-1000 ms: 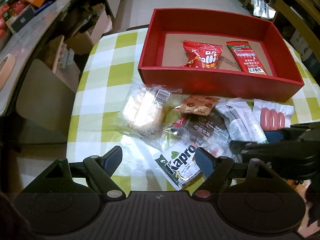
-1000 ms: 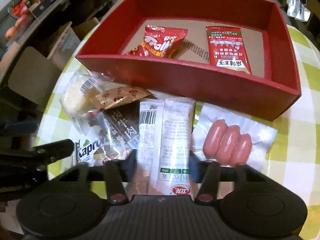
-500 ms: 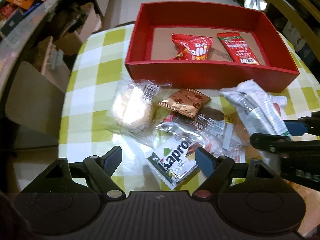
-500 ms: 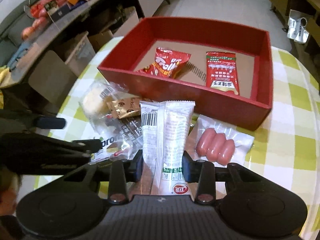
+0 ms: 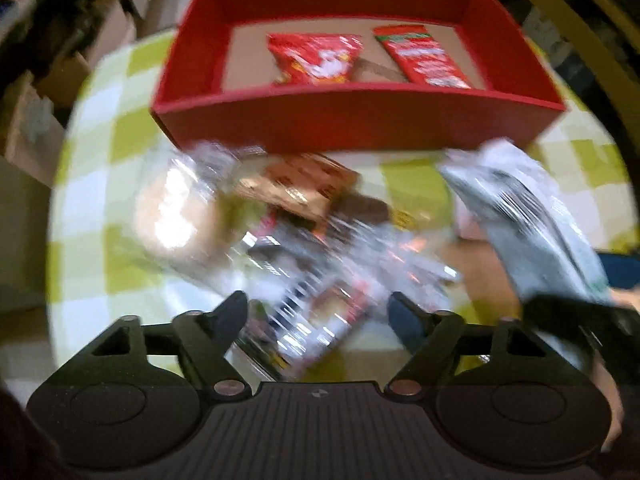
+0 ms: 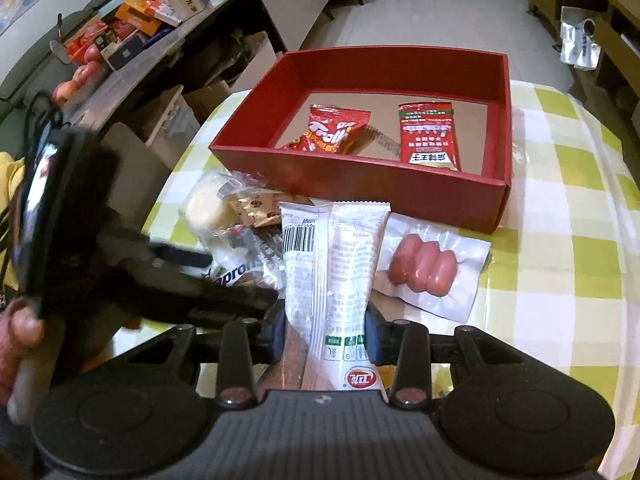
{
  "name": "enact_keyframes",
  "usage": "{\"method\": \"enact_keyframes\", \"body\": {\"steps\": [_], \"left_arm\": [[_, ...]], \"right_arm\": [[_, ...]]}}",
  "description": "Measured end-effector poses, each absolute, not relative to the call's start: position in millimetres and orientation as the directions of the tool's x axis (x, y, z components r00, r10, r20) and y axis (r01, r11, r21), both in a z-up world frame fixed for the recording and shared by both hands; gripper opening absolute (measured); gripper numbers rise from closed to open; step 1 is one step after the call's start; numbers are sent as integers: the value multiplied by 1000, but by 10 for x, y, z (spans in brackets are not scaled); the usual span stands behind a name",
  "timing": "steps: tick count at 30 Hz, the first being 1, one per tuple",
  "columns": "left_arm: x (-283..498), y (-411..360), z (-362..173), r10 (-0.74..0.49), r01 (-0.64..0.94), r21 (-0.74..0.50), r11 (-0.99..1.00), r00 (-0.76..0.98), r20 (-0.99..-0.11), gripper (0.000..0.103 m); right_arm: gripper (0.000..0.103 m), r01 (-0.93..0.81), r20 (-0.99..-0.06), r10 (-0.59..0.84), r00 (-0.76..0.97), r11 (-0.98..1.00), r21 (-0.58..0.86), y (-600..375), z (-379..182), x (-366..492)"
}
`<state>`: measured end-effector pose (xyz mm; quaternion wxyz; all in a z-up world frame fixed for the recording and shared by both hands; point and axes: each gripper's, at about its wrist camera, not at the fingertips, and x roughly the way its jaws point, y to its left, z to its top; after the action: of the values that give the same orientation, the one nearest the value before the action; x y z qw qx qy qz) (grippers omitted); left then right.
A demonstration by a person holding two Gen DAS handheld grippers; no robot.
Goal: Organize snacks
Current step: 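Grasp the white wrapped snack bar with the right tool, then grasp the Kapron wafer with the left tool while the right tool holds the white bar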
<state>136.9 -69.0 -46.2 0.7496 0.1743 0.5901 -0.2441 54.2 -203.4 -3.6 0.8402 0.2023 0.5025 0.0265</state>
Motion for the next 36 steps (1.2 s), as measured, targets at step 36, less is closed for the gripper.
{"method": "enact_keyframes", "body": {"steps": [36], "left_arm": [[1015,-844,-716,-33,574,93,814,204,-978,65]], "right_arm": [[45,164,-863,210,459,935,314,-2152,-163,551]]}}
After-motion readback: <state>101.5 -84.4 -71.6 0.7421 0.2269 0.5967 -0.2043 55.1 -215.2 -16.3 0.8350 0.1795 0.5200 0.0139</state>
